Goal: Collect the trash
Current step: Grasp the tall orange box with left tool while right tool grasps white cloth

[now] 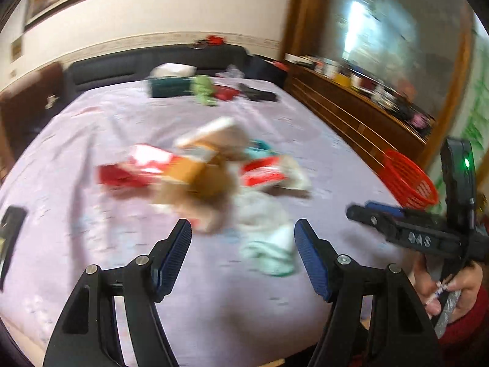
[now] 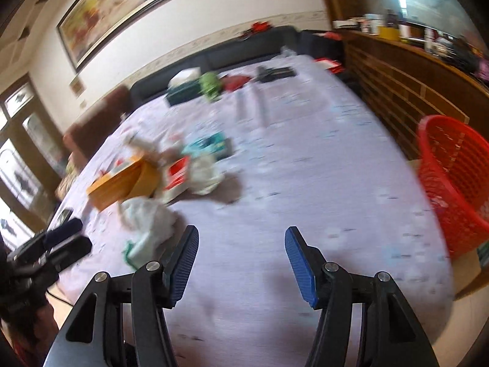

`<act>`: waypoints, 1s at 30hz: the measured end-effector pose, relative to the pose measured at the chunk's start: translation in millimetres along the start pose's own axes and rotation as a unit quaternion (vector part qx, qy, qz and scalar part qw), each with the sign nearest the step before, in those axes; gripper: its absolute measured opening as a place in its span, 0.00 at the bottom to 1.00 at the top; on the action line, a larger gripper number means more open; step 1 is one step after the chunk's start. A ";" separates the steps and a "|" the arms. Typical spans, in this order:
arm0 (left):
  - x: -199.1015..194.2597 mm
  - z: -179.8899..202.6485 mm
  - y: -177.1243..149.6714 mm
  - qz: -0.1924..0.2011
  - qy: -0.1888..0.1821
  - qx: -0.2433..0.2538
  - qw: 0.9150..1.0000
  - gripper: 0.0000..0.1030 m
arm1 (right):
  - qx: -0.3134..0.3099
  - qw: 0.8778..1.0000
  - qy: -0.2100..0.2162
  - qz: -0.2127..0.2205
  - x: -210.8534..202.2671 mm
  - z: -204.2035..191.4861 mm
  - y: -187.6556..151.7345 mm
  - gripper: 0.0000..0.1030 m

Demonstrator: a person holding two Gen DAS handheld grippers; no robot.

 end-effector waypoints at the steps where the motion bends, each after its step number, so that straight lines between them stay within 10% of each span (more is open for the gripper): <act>1: -1.5 -14.9 2.6 0.003 0.009 -0.011 1.000 0.67 | -0.005 1.000 0.006 -0.008 7.2 -8.6 -1.7 0.62; 14: 24.2 -63.8 35.7 -0.009 0.048 -0.021 0.999 0.71 | -0.039 0.996 0.036 -0.069 94.8 -75.7 -5.8 0.70; 16: 33.6 -53.2 40.9 -0.009 0.049 -0.005 0.999 0.71 | -0.041 0.995 0.044 -0.079 101.2 -79.9 -9.1 0.32; 19: 48.1 -39.9 43.7 -0.017 0.059 0.021 0.998 0.71 | -0.042 0.995 0.050 -0.072 94.5 -78.4 -9.9 0.21; 22: 68.2 -31.2 45.5 -0.031 0.073 0.043 0.996 0.67 | -0.046 0.998 0.034 -0.041 74.3 -68.0 -6.4 0.20; 25: 87.4 -29.0 44.6 -0.060 0.074 0.046 0.994 0.39 | -0.042 0.998 0.028 -0.023 57.0 -57.9 -4.4 0.20; 30: 114.1 -39.0 42.8 -0.085 0.087 0.028 0.992 0.35 | -0.034 0.999 0.030 -0.013 43.8 -48.5 -6.3 0.20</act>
Point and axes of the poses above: each gripper's, at about its wrist camera, not at the fingertips, and x roughly the way its jaws point, z to its right, y to its top, the point moved 9 cm from there along x, roughly the way its jaws point, and after that the axes turned 7 degrees about y, right-handed, at the moved point
